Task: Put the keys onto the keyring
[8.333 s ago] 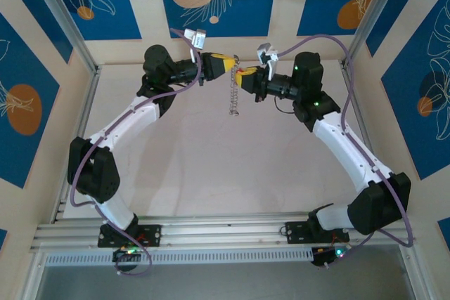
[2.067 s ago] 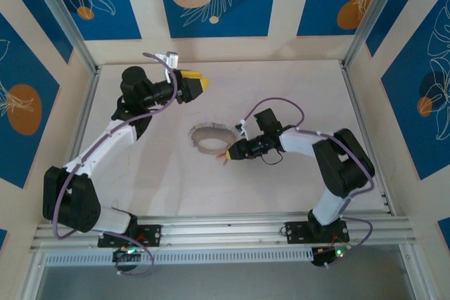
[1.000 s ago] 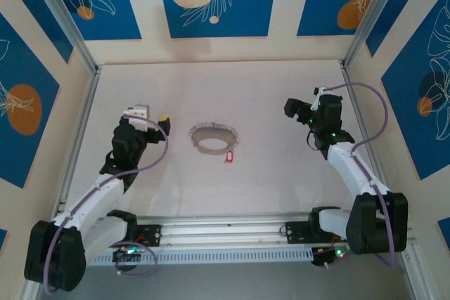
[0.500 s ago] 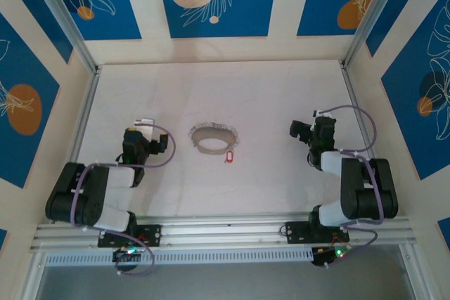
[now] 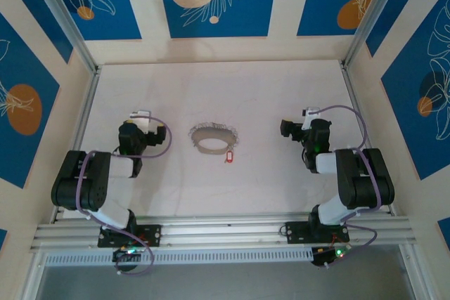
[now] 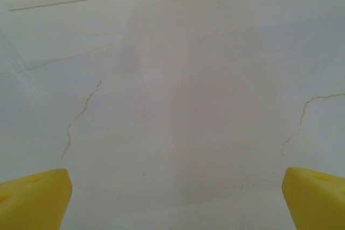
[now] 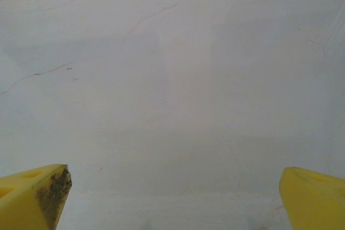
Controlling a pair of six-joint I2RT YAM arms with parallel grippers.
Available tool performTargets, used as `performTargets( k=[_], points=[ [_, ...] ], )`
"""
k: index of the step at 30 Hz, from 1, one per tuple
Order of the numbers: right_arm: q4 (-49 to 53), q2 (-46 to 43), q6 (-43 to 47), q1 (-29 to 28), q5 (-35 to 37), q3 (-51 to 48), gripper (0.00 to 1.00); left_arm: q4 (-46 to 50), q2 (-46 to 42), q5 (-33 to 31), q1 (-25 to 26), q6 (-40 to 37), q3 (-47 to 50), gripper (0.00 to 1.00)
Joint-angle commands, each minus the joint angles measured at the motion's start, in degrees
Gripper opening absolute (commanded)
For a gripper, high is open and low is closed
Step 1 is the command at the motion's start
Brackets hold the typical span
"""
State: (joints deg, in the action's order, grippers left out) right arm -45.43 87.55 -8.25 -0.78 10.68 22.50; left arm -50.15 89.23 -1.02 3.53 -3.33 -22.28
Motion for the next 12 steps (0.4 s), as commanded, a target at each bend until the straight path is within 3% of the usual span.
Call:
performTargets(
  k=[1,12],
  points=[
    [-2.6,-0.3,1.7,-0.4,0.0,0.4,0.99,-0.6,0.4,1.8,-0.6,0.8,-0.7,1.0],
    [-0.9,-0.3,2.5,0.8,-5.7,1.3,0.99,-1.4,0.0,1.5,-0.6,0.7,0.0,1.0]
  ],
)
